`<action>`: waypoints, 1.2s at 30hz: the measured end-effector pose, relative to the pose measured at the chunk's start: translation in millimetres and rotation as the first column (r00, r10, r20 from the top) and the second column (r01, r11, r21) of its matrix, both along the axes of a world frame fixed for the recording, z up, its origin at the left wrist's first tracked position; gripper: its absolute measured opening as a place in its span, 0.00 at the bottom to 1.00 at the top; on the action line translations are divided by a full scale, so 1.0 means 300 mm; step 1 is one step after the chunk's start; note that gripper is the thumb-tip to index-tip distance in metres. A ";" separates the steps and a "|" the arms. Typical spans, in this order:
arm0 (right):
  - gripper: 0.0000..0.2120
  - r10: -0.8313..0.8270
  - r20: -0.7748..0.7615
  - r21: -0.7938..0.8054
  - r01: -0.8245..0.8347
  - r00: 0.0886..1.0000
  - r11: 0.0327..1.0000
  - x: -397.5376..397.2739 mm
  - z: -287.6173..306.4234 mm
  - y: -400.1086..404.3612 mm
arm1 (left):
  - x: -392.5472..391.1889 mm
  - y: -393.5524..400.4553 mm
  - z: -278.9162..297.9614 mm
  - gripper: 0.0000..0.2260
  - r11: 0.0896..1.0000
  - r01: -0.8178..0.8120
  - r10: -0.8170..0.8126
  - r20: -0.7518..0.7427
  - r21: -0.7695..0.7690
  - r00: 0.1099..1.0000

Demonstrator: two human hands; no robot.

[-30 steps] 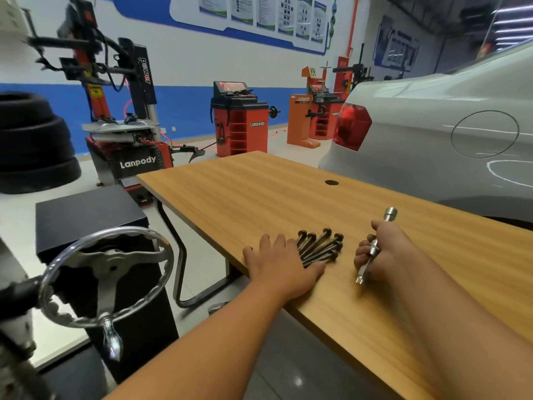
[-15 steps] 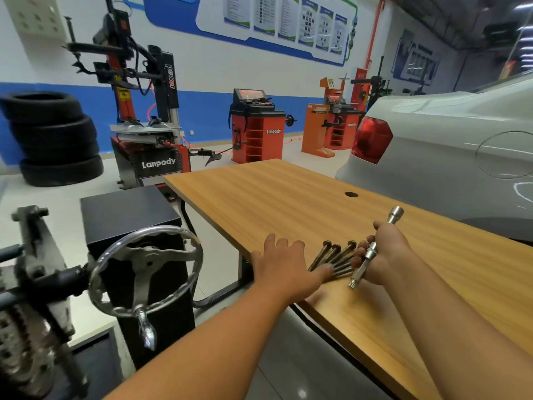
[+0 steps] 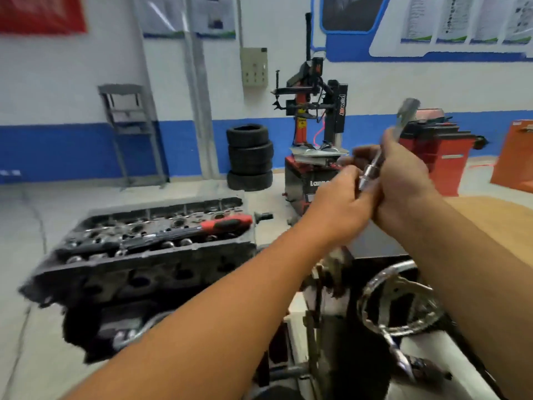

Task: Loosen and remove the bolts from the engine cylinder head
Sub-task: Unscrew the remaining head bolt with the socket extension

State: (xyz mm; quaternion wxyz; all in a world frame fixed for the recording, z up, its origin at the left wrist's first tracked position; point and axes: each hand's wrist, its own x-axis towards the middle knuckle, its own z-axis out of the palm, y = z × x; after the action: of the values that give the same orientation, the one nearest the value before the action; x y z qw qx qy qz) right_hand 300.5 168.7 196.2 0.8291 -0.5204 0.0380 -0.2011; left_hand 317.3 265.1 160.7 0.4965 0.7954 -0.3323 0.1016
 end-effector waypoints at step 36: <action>0.11 0.401 -0.272 -0.652 -0.474 0.875 0.592 0.469 -0.016 1.003 | 0.508 1.436 -0.163 0.09 0.550 -0.570 0.495 -0.312 -0.610 0.811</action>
State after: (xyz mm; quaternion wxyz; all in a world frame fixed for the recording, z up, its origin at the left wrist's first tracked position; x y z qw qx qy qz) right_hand 441.2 469.7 191.3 0.5890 -0.7968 -0.1301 0.0352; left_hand 469.8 695.9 111.7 0.7131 0.6237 0.0116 0.3200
